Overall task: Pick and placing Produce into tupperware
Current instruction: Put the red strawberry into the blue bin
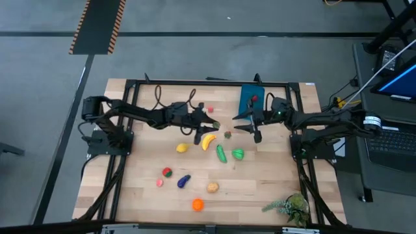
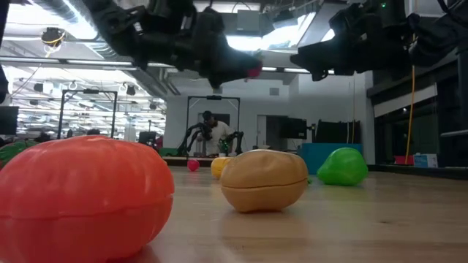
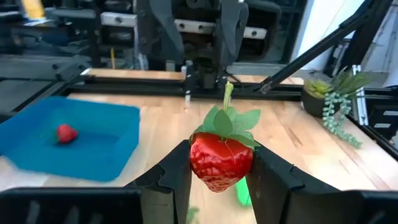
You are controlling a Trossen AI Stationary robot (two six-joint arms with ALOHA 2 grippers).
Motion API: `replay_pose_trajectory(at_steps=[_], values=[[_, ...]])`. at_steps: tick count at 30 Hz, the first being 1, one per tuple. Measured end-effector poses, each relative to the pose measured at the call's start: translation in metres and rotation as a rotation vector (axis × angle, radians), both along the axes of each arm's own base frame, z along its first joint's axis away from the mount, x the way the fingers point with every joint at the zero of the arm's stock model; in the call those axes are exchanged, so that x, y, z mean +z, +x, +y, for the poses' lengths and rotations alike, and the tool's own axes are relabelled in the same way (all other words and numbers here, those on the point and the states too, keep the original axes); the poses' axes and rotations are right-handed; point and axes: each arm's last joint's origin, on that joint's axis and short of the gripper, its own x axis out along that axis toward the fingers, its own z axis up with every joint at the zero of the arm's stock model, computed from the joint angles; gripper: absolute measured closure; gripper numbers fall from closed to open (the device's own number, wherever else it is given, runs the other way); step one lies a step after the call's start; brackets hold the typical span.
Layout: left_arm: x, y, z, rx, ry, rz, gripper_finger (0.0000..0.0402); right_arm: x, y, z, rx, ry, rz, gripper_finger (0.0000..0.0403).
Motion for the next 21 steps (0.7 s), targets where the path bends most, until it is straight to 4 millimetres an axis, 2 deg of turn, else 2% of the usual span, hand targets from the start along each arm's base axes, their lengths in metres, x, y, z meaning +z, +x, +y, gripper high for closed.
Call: replay_pose_trajectory(at_steps=[9, 21], values=[[0.000, 0.022, 0.004, -0.046, -0.005, -0.005, 0.0284, 0.003, 0.016, -0.003, -0.029, -0.003, -0.006, 0.0224], [-0.002, 0.024, 0.007, -0.053, -0.009, -0.001, 0.0284, 0.005, 0.049, 0.002, 0.045, 0.000, 0.016, 0.0265]])
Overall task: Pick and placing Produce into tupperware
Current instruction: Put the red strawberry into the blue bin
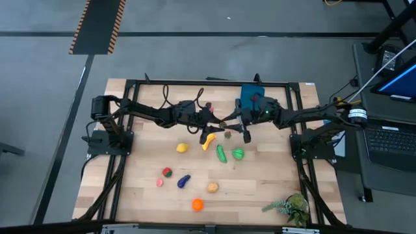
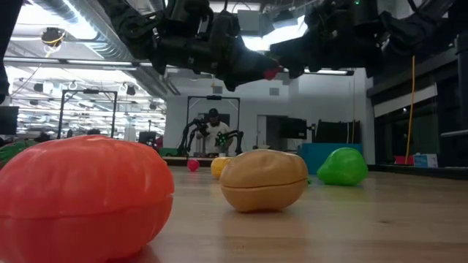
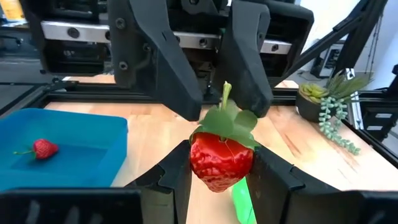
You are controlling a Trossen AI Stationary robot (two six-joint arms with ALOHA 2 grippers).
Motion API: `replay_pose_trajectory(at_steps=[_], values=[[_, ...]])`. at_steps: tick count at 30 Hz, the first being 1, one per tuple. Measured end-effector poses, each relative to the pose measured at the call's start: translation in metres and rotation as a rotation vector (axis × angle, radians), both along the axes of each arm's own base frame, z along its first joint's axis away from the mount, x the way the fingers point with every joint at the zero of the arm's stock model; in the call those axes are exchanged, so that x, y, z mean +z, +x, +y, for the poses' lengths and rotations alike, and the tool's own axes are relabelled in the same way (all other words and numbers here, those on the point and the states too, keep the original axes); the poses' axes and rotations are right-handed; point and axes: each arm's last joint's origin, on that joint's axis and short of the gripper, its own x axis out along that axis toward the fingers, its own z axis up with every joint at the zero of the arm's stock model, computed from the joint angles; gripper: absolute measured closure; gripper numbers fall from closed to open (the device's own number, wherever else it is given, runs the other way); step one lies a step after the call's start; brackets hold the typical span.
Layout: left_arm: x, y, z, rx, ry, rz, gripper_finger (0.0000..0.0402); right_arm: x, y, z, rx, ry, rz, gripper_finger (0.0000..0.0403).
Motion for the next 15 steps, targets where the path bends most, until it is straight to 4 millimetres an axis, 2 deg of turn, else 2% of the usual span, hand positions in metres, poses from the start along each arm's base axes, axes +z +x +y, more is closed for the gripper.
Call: replay_pose_trajectory(at_steps=[10, 15], values=[[-0.0002, -0.0001, 0.0000, -0.010, 0.005, 0.001, 0.0284, -0.0045, 0.0037, 0.0014, 0.013, 0.008, 0.029, 0.0281], [-0.0003, -0.0001, 0.0000, -0.010, 0.005, 0.002, 0.0285, -0.0050, 0.0036, 0.0014, 0.014, 0.005, 0.033, 0.0307]])
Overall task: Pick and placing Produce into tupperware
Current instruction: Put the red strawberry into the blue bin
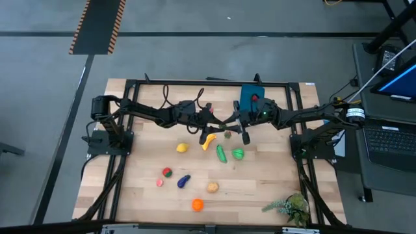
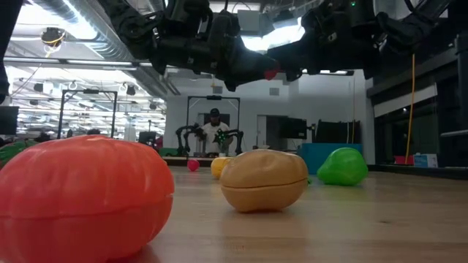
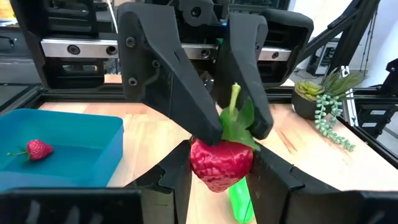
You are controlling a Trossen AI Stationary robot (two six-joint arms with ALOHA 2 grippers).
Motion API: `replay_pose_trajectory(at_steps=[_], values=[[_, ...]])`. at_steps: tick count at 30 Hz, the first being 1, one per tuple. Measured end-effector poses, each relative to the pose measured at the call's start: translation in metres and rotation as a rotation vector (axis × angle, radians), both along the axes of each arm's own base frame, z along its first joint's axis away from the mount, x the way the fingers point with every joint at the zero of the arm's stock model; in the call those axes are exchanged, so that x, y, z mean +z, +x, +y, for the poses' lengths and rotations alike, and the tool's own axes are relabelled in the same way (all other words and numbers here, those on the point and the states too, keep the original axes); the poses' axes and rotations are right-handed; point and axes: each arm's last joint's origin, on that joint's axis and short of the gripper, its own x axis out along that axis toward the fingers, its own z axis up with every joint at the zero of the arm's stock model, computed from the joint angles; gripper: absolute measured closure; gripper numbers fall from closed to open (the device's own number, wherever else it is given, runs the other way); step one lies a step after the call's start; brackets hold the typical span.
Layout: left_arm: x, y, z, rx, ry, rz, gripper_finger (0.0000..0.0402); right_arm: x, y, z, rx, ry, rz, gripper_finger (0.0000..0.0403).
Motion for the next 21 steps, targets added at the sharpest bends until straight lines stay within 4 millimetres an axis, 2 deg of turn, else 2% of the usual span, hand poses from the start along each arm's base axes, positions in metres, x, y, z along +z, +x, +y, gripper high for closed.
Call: replay_pose_trajectory(at_steps=[9, 14, 21], values=[[-0.0004, -0.0001, -0.0002, -0.001, -0.001, 0.003, 0.0284, 0.0002, 0.0000, 0.0000, 0.001, -0.022, -0.006, 0.0392], [-0.0004, -0.0001, -0.0002, -0.001, -0.001, 0.003, 0.0283, 0.0002, 0.0000, -0.0001, 0.001, -0.023, -0.006, 0.0392], [0.0010, 0.0000, -0.0001, 0.000, 0.001, -0.010, 0.0229, -0.0003, -0.0001, 0.0000, 0.002, -0.024, -0.001, 0.0398]])
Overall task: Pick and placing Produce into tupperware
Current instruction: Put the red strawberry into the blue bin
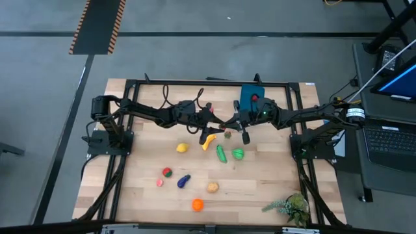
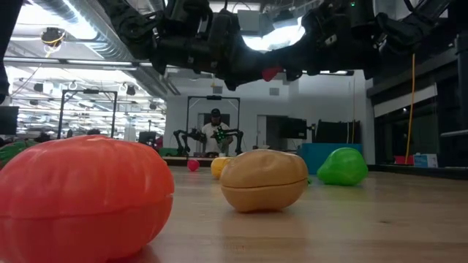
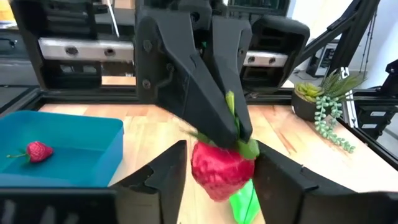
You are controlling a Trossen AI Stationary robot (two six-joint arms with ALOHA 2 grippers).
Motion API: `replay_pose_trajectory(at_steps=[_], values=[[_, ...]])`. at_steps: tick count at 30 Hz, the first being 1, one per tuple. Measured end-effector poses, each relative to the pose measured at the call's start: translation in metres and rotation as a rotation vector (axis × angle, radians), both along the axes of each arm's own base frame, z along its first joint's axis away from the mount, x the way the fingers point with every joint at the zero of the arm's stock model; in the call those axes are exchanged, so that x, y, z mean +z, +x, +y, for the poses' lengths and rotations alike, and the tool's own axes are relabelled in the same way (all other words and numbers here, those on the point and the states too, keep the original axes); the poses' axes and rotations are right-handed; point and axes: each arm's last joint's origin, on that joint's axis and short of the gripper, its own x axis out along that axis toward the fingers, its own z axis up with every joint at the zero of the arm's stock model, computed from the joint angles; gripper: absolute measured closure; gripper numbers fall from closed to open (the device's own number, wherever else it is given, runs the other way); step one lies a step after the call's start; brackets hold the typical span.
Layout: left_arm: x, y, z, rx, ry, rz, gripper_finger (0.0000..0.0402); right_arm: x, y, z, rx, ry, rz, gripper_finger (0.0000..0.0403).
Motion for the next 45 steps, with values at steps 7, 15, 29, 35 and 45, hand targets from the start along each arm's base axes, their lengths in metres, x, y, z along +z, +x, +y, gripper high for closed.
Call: replay_pose_trajectory(at_steps=[7, 15, 29, 35, 45], values=[[0.000, 0.000, 0.000, 0.002, -0.009, 0.003, 0.0208, 0.000, 0.000, 0.000, 0.000, 0.000, -0.002, 0.0400], [-0.002, -0.001, 0.004, 0.010, -0.002, 0.018, 0.0206, 0.005, -0.003, 0.000, -0.002, 0.000, -0.004, 0.0401], [0.005, -0.017, 0.006, 0.023, 0.000, 0.122, 0.0206, 0.013, -0.022, -0.008, -0.062, 0.007, 0.092, 0.0402], [0.012, -0.050, 0.002, 0.069, 0.030, 0.076, 0.0205, 0.016, -0.034, -0.018, -0.141, 0.009, 0.123, 0.0402], [-0.004, -0.106, -0.002, 0.171, 0.019, -0.039, 0.0205, 0.013, -0.069, -0.033, -0.298, 0.040, 0.119, 0.0402]])
